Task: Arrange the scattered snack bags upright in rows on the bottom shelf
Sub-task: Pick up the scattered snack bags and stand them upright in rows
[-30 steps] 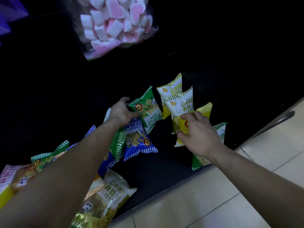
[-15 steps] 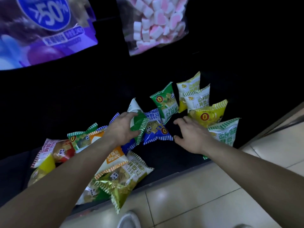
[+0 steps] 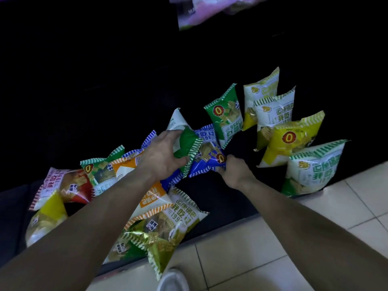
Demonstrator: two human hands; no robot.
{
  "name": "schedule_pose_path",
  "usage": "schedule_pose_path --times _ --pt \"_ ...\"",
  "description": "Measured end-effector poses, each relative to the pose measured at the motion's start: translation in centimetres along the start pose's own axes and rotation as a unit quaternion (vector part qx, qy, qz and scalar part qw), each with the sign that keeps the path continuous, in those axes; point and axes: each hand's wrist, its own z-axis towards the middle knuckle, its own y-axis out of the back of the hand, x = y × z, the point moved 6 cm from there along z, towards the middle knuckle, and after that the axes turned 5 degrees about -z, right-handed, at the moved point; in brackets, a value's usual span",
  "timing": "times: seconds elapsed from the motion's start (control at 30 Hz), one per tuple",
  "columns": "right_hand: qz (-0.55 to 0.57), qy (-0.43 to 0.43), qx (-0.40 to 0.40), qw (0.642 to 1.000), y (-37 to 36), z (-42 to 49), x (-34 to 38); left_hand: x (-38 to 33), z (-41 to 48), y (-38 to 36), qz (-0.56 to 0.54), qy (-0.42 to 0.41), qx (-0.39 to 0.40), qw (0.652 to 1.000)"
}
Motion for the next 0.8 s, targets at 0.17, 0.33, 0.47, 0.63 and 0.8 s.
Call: schedule_pose_path --times 0.17,0.33,0.47,0.63,0.8 --pt "0.073 0.021 -0.069 0.995 2.6 -1.4 0.2 -0.7 -0.6 0.4 0.034 -0.056 -0.006 0.998" --pt "0.031 0.062 -0.105 0.992 4.9 -4.5 0.3 -1.8 -0.4 0.3 0.09 -0.057 0.046 0.993" --pt "-0.057 0.107 -0.124 0.985 7.1 -7.6 0.6 -1.7 -0.8 0.6 0.082 -0.027 0.068 0.994" --pt "-0.088 0.153 -0.132 0.975 10.6 -11.2 1.0 -2.6 -2.8 2.8 0.037 0.01 0.072 0.997" --pt "-0.1 0.157 -0.149 0.971 15.0 -15.5 0.3 -4.2 -5.6 5.2 0.009 0.013 0.078 0.997"
